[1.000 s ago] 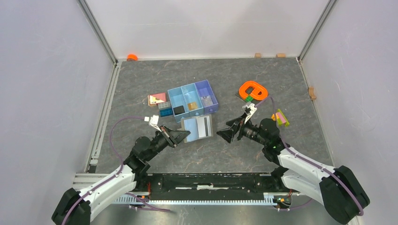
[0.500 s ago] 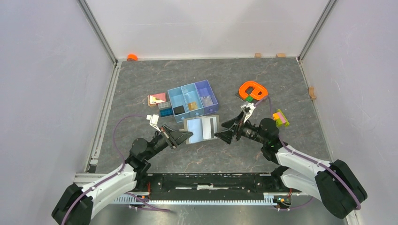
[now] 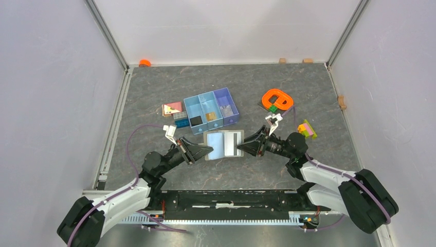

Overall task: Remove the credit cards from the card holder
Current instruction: Remove the credit card from the card holder.

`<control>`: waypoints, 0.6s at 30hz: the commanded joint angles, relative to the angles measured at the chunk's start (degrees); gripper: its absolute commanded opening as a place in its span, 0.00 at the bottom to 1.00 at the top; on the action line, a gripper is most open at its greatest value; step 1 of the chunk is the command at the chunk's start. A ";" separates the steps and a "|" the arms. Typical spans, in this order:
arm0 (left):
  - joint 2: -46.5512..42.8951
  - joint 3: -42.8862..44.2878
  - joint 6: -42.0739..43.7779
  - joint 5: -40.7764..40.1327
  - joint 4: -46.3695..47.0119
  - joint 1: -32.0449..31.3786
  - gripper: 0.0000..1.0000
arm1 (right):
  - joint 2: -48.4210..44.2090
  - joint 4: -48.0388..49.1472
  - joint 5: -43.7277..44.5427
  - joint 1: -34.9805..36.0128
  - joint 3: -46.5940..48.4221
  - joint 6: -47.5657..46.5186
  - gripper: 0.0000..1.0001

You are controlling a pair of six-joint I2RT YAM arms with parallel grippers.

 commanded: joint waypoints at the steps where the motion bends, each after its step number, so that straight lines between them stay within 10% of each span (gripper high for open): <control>1: -0.93 1.19 -0.70 0.46 2.67 -0.03 0.02 | 1.12 7.62 -2.72 -0.11 -0.23 3.24 0.35; 11: -5.12 1.59 3.32 -3.81 -6.46 0.03 0.07 | 1.62 7.22 -2.66 -0.25 -0.07 3.89 0.00; 18: -14.93 4.19 11.73 -16.22 -31.36 -0.03 0.44 | 0.52 -1.10 0.74 -1.22 0.53 0.62 0.00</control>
